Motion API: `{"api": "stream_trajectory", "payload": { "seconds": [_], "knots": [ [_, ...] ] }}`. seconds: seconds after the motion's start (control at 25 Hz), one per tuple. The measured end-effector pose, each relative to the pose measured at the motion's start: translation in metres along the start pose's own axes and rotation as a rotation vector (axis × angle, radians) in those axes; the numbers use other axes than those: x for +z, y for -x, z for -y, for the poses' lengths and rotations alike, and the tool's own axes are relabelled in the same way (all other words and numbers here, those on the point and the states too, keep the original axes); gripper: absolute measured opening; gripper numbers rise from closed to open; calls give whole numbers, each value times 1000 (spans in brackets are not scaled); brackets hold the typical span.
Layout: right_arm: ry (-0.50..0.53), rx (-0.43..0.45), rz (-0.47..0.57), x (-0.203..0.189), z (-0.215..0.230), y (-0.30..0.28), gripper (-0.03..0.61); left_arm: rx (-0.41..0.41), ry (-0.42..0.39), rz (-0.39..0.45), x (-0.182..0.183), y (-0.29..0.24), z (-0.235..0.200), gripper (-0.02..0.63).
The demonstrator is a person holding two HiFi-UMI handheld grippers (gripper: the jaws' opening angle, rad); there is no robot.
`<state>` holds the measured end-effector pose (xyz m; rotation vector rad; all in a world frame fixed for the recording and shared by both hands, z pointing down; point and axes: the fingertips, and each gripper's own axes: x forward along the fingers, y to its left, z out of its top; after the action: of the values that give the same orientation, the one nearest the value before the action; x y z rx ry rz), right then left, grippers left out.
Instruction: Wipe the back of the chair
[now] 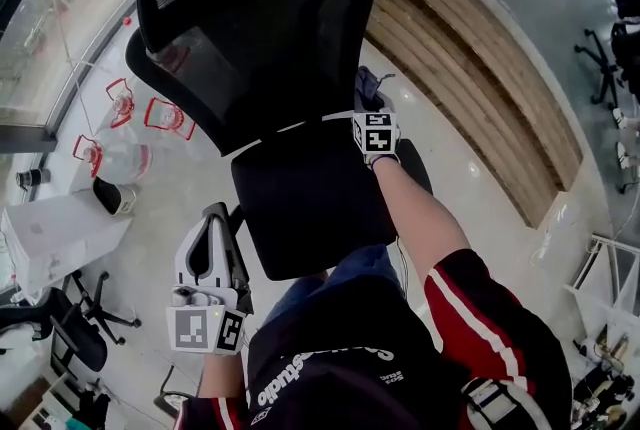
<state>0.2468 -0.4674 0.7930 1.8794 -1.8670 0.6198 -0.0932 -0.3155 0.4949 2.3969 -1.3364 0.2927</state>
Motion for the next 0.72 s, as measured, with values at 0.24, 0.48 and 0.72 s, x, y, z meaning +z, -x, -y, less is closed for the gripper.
{"api": "stream_trajectory", "payload": {
  "seconds": [0.24,0.48,0.72],
  "knots": [
    [22,6,6,4,-17,-23,69,33,18,-12,-8,-1,-20,25],
    [36,38,3,1,-55,-33,69,62,43,-4,-11,10,-36,25],
    [56,93,5,0,-106,-41,69,109,69,5,-19,29,-57,25]
  ]
}}
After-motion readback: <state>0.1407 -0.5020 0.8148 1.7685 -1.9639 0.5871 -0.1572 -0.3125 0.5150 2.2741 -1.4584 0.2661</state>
